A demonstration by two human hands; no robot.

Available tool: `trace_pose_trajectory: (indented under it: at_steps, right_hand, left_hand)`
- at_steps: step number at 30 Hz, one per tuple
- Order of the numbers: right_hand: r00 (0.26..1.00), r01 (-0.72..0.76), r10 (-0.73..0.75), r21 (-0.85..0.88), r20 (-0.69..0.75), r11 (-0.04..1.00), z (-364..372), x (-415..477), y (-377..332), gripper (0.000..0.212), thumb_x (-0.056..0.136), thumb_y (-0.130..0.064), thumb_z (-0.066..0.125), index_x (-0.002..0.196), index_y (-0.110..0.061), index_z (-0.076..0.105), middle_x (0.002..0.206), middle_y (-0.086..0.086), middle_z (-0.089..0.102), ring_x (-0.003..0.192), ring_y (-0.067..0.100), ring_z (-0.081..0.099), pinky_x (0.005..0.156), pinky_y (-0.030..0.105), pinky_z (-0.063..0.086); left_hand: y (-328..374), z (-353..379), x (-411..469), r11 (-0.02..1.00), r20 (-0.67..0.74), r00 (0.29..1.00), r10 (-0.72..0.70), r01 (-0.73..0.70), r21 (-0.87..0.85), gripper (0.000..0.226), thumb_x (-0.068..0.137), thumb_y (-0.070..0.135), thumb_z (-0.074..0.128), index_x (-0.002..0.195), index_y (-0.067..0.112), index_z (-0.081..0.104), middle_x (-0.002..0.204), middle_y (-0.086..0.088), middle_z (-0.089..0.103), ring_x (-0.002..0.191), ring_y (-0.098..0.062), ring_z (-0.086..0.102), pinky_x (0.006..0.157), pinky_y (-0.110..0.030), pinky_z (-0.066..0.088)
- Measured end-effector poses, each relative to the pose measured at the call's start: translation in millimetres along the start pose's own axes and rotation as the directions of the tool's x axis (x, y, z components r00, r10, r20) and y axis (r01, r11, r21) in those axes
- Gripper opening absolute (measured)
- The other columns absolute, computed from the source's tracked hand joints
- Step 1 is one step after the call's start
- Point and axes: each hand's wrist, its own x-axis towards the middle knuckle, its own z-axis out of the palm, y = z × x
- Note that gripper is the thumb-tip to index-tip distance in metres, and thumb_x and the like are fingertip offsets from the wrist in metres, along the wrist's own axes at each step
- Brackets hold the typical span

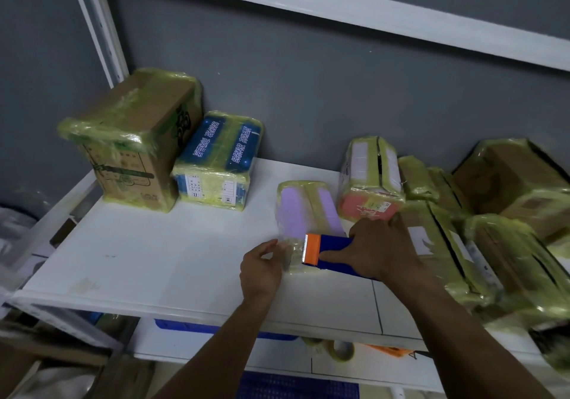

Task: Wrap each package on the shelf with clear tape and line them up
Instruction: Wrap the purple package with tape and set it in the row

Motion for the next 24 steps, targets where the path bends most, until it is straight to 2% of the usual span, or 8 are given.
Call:
trace_pose_trajectory:
  at_steps: [3,6,8,12,15,17,20,24]
  right_hand:
    - [1.0,-0.004,0.003,0.019,0.024,1.0,0,-1,1,0.072,0.063,-0.095,0.061,0.084,-0.027,0.055,0.068,-0.013,0.045,0.06,0.002,0.041,0.055,0.018,0.02]
    - [0.999,-0.003,0.001,0.041,0.035,0.999,-1,-2,2,0.071,0.065,-0.092,0.063,0.084,-0.025,0.054,0.067,-0.014,0.044,0.061,0.003,0.045,0.056,0.018,0.022]
    - [0.999,0.0,-0.002,0.048,0.041,0.999,-2,-3,2,0.07,0.066,-0.091,0.064,0.084,-0.024,0.053,0.067,-0.014,0.044,0.061,0.003,0.045,0.056,0.018,0.025]
    - [0.998,-0.012,0.008,0.071,0.064,0.997,-1,-4,2,0.069,0.067,-0.089,0.066,0.086,-0.024,0.053,0.068,-0.012,0.046,0.063,0.006,0.05,0.057,0.021,0.033]
    - [0.998,-0.011,0.006,0.079,0.069,0.997,-1,-5,2,0.068,0.068,-0.088,0.066,0.087,-0.024,0.053,0.068,-0.013,0.046,0.064,0.005,0.05,0.058,0.021,0.033]
    - [0.998,-0.005,0.0,0.078,0.059,0.997,-1,-6,2,0.067,0.069,-0.088,0.066,0.087,-0.024,0.054,0.068,-0.014,0.046,0.064,0.005,0.05,0.057,0.02,0.031]
    - [0.998,-0.002,-0.005,0.095,0.07,0.995,0,-7,3,0.067,0.07,-0.087,0.066,0.091,-0.024,0.052,0.069,-0.015,0.044,0.069,0.008,0.055,0.06,0.021,0.036]
    - [0.997,-0.004,-0.006,0.119,0.079,0.993,0,-8,4,0.067,0.071,-0.086,0.065,0.093,-0.024,0.052,0.071,-0.015,0.046,0.068,0.007,0.055,0.063,0.021,0.039]
  left_hand:
    - [1,-2,-2,0.999,-0.022,0.998,0.05,-0.05,-0.006,0.033,0.087,0.028,0.079,0.117,0.014,0.074,0.121,0.003,0.071,0.107,-0.014,0.066,0.105,-0.037,0.051]
    - [2,-2,-15,0.985,0.042,0.992,0.12,-0.113,-0.131,0.016,0.091,0.007,0.072,0.107,0.011,0.076,0.103,0.003,0.075,0.093,-0.003,0.07,0.098,-0.03,0.055]
    - [-1,0,-24,0.984,0.089,0.984,0.156,-0.147,-0.098,0.021,0.097,0.012,0.065,0.116,0.011,0.074,0.106,0.006,0.075,0.097,0.004,0.069,0.098,-0.028,0.054]
    - [-2,-4,-29,0.988,0.208,0.972,0.11,-0.084,-0.131,0.033,0.101,0.03,0.058,0.129,0.016,0.07,0.118,0.005,0.074,0.108,-0.005,0.068,0.096,-0.036,0.058]
    - [1,-14,-17,0.98,0.244,0.949,0.201,-0.193,-0.056,0.035,0.095,0.033,0.066,0.128,0.021,0.07,0.121,0.008,0.072,0.11,-0.001,0.066,0.099,-0.027,0.054]
    - [5,-23,-8,0.949,0.28,0.909,0.31,-0.314,-0.033,0.039,0.091,0.028,0.07,0.129,0.027,0.065,0.124,0.013,0.068,0.112,0.003,0.064,0.098,-0.016,0.05]
    - [8,-28,4,0.864,0.369,0.81,0.457,-0.503,0.034,0.038,0.091,0.022,0.07,0.129,0.024,0.066,0.133,0.009,0.064,0.121,-0.005,0.062,0.102,-0.02,0.049]
    - [17,-33,17,0.764,0.519,0.684,0.512,-0.639,0.087,0.033,0.095,0.018,0.068,0.125,0.031,0.066,0.138,0.02,0.056,0.128,0.006,0.052,0.11,-0.018,0.041]
